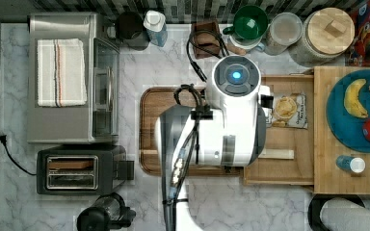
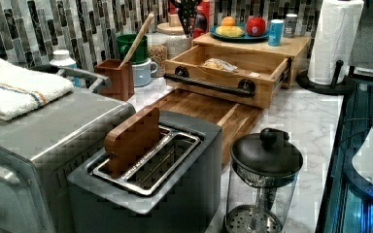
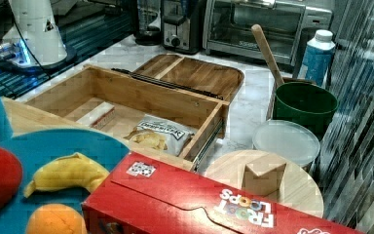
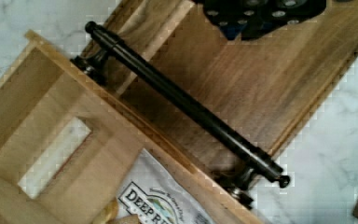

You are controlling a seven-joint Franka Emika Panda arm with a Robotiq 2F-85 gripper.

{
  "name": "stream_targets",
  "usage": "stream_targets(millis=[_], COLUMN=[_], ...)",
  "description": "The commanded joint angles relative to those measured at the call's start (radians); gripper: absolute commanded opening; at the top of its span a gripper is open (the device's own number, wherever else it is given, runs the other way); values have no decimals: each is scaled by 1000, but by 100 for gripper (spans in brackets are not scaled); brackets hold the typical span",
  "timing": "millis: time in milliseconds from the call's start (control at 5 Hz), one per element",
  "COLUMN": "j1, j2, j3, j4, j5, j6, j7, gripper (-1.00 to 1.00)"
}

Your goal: Pick up the butter.

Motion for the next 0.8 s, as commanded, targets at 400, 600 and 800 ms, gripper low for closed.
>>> stream_targets(millis=[400, 600, 800], j1=[-83, -121, -154], j2=[-44, -44, -42], j3=[-118, -105, -105], j4=[-82, -122, -131], j5=[-45, -71, -87], j6=[149, 207, 207], j7=[-65, -78, -84], gripper=[-100, 100, 100])
